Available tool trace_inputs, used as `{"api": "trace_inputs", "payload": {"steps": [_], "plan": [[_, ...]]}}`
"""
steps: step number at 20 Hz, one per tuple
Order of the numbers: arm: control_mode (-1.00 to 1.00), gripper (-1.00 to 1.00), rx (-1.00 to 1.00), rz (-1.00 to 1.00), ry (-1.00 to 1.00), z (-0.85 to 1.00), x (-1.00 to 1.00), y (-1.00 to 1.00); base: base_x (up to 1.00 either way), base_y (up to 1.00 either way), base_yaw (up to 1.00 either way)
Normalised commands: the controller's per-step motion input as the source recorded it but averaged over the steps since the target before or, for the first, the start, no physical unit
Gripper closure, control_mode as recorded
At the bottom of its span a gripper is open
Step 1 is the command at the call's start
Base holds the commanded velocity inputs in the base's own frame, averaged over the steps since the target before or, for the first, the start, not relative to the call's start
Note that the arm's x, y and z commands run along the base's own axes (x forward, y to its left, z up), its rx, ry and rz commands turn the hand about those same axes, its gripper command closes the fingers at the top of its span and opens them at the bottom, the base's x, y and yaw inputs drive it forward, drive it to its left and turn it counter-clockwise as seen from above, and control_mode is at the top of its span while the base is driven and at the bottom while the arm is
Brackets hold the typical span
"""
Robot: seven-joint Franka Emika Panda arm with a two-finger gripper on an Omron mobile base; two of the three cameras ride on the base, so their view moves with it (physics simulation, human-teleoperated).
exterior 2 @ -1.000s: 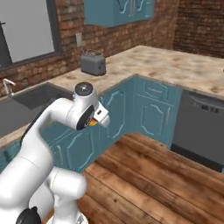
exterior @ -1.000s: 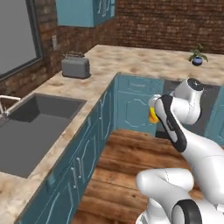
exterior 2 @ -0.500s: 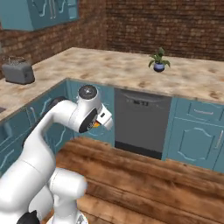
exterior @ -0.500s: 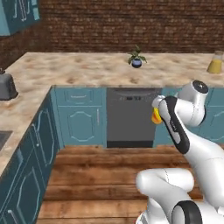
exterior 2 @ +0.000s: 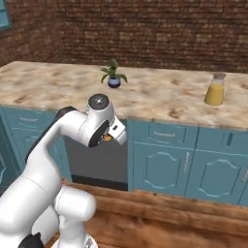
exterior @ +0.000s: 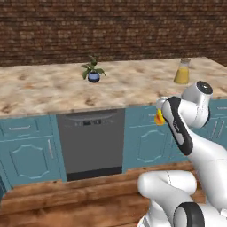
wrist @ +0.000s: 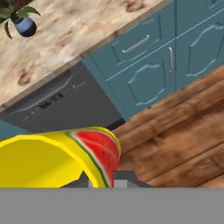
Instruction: Place the pitcher and cup on the dining counter for serving.
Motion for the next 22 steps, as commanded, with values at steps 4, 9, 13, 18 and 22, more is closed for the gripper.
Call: {"api": "trace_inputs", "payload": {"steps": [4, 9, 13, 18, 22], "plan": [[1.0, 1.0, 0.0, 0.0, 0.0, 0.0, 0.0, 0.0, 1.0, -0.95, -0.06], [1.0, 1.0, 0.0, 0.0, 0.0, 0.0, 0.0, 0.0, 0.92, -0.93, 0.14], [1.0, 1.0, 0.0, 0.0, 0.0, 0.0, 0.0, 0.0, 0.65, -0.25, 0.31], [1.0, 1.0, 0.0, 0.0, 0.0, 0.0, 0.0, 0.0, 0.64, -0.02, 0.17], [1.0, 1.0, 0.0, 0.0, 0.0, 0.0, 0.0, 0.0, 0.73, -0.1, 0.0]]}}
